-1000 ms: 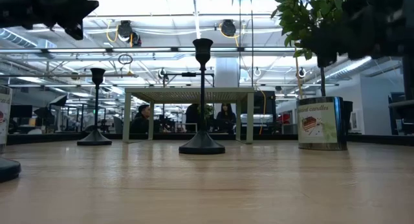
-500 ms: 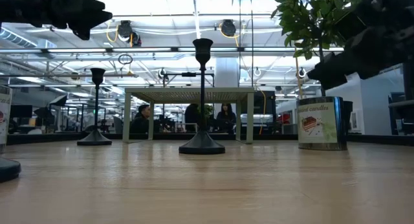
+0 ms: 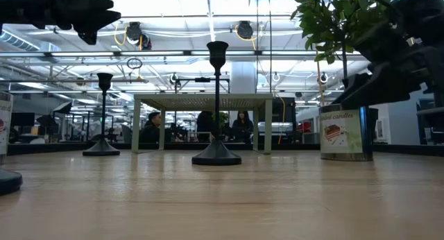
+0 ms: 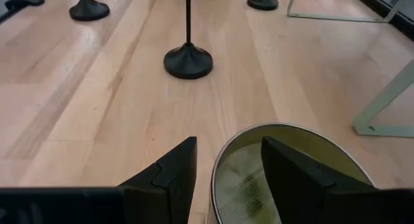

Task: Pick & Place candle stick holders
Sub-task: Put the top scented candle on the shelf, then put the right scented candle on the shelf

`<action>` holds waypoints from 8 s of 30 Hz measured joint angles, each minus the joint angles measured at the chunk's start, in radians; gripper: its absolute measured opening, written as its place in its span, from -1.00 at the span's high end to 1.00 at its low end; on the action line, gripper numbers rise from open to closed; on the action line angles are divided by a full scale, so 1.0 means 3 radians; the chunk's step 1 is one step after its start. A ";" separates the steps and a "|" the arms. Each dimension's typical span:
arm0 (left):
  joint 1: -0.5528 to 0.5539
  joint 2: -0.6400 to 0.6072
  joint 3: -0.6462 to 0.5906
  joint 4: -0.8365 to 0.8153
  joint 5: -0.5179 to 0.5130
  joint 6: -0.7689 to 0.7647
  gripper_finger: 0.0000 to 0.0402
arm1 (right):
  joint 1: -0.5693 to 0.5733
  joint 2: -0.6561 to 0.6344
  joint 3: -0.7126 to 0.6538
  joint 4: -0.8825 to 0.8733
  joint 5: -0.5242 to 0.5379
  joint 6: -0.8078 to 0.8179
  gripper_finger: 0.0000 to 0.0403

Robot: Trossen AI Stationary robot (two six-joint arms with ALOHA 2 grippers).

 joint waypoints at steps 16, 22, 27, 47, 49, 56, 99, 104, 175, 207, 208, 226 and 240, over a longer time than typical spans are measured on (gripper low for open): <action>0.0000 0.0000 -0.0001 -0.0005 0.0001 -0.0239 0.20 | 0.0034 -0.0006 0.0006 -0.0133 -0.0131 0.0359 0.72; 0.0000 0.0000 -0.0001 0.0005 0.0000 -0.0226 0.20 | 0.0047 -0.0076 0.0008 -0.0173 -0.0182 0.0290 0.75; 0.0000 -0.0001 -0.0003 0.0130 -0.0026 -0.0284 0.20 | 0.0039 -0.0095 0.0189 -0.0338 -0.0181 0.0381 0.60; 0.0000 -0.0001 -0.0004 0.0239 -0.0106 -0.0296 0.20 | 0.0264 0.0565 0.1210 -0.1938 0.0174 0.0891 0.35; 0.0000 0.0000 -0.0004 0.0243 -0.0106 -0.0296 0.20 | 0.0261 0.0611 0.1210 -0.1956 0.0286 0.0818 0.35; 0.0000 0.0000 -0.0004 0.0242 -0.0108 -0.0214 0.20 | 0.0263 0.0687 0.1211 -0.2082 0.0328 0.0831 0.37; 0.0000 0.0000 -0.0004 0.0298 -0.0113 -0.0119 0.20 | -0.0352 0.1912 0.3556 -0.0848 0.0793 -0.0944 0.99; 0.0000 0.0000 -0.0004 0.0298 -0.0112 -0.0119 0.20 | -0.0800 0.2198 0.4107 -0.1411 0.0773 -0.0697 0.99; 0.0000 0.0000 -0.0004 0.0161 -0.0102 -0.0150 0.20 | -0.1550 0.3011 0.4967 -0.2311 0.0075 -0.0561 0.30; 0.0000 -0.0001 -0.0004 0.0141 -0.0056 -0.0395 0.20 | 0.1326 0.2947 0.4240 -0.4118 -0.0532 0.4105 0.39; 0.0000 -0.0001 -0.0004 0.0141 -0.0057 -0.0395 0.20 | 0.1391 0.2947 0.4240 -0.4098 -0.0531 0.4311 0.40; 0.0000 0.0000 -0.0004 0.0351 -0.0202 -0.0006 0.20 | 0.2098 0.2941 0.3901 -0.3933 -0.0578 0.6116 0.48; 0.0000 -0.0001 -0.0004 0.0357 -0.0201 -0.0025 0.20 | 0.2001 0.2915 0.3825 -0.3756 -0.0707 0.5754 0.50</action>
